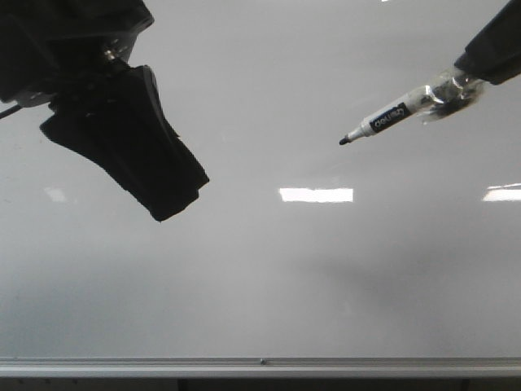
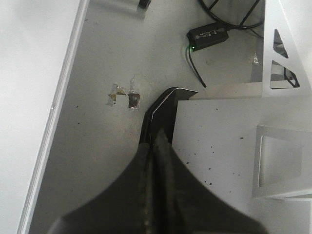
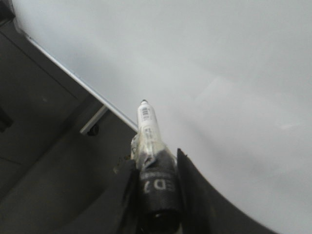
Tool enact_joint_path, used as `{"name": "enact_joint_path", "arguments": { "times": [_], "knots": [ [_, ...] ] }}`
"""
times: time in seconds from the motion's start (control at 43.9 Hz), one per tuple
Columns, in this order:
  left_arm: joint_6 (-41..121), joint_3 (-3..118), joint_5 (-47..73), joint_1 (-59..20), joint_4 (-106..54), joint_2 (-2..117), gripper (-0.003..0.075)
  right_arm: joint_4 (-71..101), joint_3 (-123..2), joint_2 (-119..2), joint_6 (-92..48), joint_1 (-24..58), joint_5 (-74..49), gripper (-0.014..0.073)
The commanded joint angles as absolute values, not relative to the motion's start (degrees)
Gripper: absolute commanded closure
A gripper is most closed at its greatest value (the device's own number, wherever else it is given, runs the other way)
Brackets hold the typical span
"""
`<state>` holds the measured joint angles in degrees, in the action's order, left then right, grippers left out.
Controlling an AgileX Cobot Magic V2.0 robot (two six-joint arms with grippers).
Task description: Write number 4 on whiteboard
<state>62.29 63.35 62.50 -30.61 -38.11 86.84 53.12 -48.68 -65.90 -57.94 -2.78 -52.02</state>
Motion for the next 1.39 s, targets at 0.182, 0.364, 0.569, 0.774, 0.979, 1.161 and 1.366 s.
{"name": "enact_joint_path", "arguments": {
  "times": [0.182,0.364,0.569,0.774,0.979,1.161,1.366],
  "knots": [
    [61.7,65.0,62.8,-31.1,-41.1,84.5,0.0741,60.5,-54.7,-66.3,-56.4,-3.2,-35.4,0.0655],
    [61.7,65.0,62.8,-31.1,-41.1,84.5,0.0741,60.5,-60.5,-70.9,-56.4,-3.2,-33.9,0.0655],
    [61.7,65.0,62.8,-31.1,-41.1,84.5,0.0741,60.5,-65.1,-76.4,-56.4,-3.2,-34.6,0.0655],
    [61.7,65.0,62.8,-31.1,-41.1,84.5,0.0741,60.0,-65.5,-78.7,-56.4,-3.2,-33.8,0.0655],
    [61.7,65.0,62.7,-31.1,-41.1,84.5,0.0741,56.6,-62.6,-79.5,-56.4,-0.8,-33.7,0.0655],
    [61.7,65.0,62.6,-31.1,-41.1,84.5,0.0741,56.4,-58.7,-79.9,-56.4,3.7,-30.1,0.0655],
    [61.7,65.0,62.6,-31.1,-41.1,84.5,0.0741,56.4,-58.2,-79.8,-56.0,2.9,-29.0,0.0655]
  ]
}}
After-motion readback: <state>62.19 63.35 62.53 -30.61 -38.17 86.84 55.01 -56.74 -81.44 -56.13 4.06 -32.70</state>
